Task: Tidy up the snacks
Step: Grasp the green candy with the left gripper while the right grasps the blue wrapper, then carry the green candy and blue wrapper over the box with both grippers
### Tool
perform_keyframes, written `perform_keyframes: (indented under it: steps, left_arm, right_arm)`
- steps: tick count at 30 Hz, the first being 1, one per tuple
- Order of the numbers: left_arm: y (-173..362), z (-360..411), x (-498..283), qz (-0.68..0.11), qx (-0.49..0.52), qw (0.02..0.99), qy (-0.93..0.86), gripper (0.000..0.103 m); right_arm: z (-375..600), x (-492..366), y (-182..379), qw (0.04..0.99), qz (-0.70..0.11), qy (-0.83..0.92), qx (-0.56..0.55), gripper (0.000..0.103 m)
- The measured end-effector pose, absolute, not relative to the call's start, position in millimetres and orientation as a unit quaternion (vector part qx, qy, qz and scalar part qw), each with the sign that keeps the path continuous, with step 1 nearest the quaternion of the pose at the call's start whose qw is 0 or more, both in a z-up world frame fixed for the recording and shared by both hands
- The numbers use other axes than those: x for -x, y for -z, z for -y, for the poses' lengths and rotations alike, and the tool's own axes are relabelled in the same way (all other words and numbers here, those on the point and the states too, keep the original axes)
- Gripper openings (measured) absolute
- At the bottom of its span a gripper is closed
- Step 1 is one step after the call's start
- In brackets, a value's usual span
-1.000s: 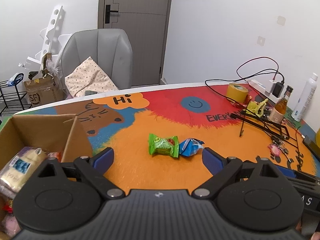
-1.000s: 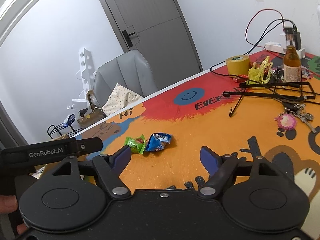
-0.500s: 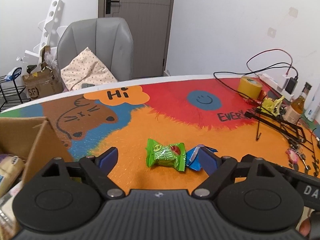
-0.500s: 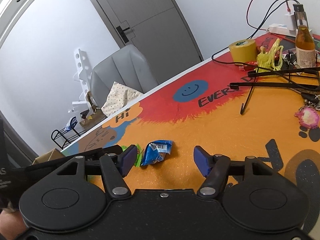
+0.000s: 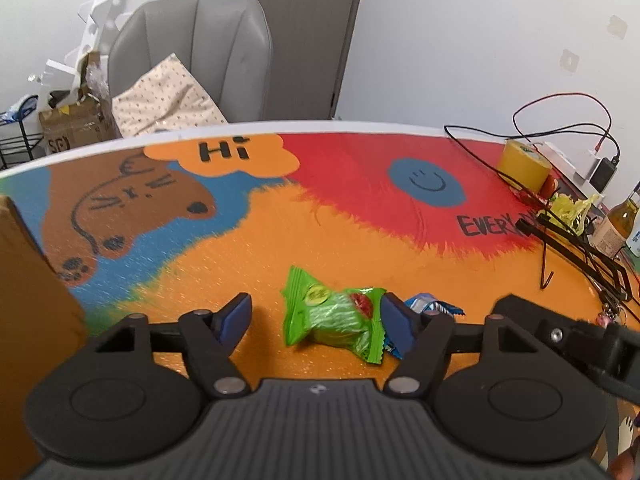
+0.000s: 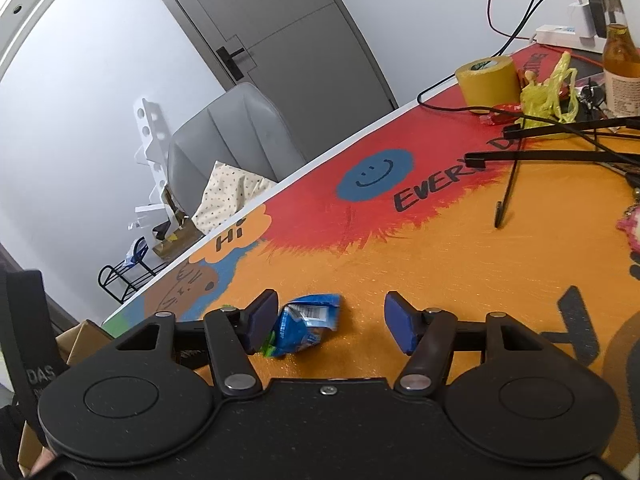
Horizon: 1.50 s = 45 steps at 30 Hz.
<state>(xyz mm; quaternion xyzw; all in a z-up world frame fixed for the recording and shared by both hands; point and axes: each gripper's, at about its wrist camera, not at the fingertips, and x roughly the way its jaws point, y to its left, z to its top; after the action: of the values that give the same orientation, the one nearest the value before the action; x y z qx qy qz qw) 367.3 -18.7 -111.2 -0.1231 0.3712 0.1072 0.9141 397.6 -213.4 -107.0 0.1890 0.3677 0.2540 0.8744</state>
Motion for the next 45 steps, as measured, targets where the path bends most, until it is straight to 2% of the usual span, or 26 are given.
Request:
perform_keyframes:
  steps: [2,3,4,19,21,22,23,25,26,30,45]
  left_arm:
    - [114,18,-367,-0.363,0.122,0.917,-0.113,0.055]
    - [114,18,-367,-0.364,0.12,0.916,-0.116,0.044]
    - [114,17,-367,-0.363,0.12,0.916,-0.118,0.036]
    - [99,-16,-344,-0.345,0.158,0.913,-0.147,0.036]
    - [98,-18,-342,-0.346,0.159,0.913,-0.149,0.036]
    - [98,-18,-342,-0.346,0.159,0.913,-0.15,0.036]
    - [98,-18,-341,-0.346,0.158,0.912,-0.152,0.036]
    - [99,-19,-338,-0.347,0.158,0.912,-0.152,0.036]
    - [99,-19,-337,-0.347,0.158,0.912,-0.153,0.036]
    - [97,-15,-329,-0.343,0.153,0.914,-0.151,0.036]
    - [79,-2,-286,-0.338,0.145,0.922,-0.122,0.036]
  right_arm:
    - [208,-400,107,0.873,-0.369,-0.256,-0.19,0.061]
    - [205,-401,107,0.873,-0.369,-0.258,-0.19,0.061]
    - [202,-402,107,0.872,-0.37,-0.259,-0.188,0.061]
    - [159,-410,109,0.869,-0.383,-0.271,-0.159,0.062]
    - [152,-409,112,0.868,-0.388,-0.271,-0.149,0.056]
    - [150,-410,114,0.867,-0.396,-0.268,-0.142,0.045]
    - [148,-411,118,0.864,-0.405,-0.266,-0.137,0.029]
    - [148,-407,118,0.865,-0.402,-0.268,-0.133,0.028]
    - [149,-403,117,0.867,-0.399,-0.268,-0.13,0.024]
    - [157,-390,114,0.869,-0.394,-0.264,-0.138,0.02]
    - [187,-334,99,0.88,-0.372,-0.246,-0.165,0.02]
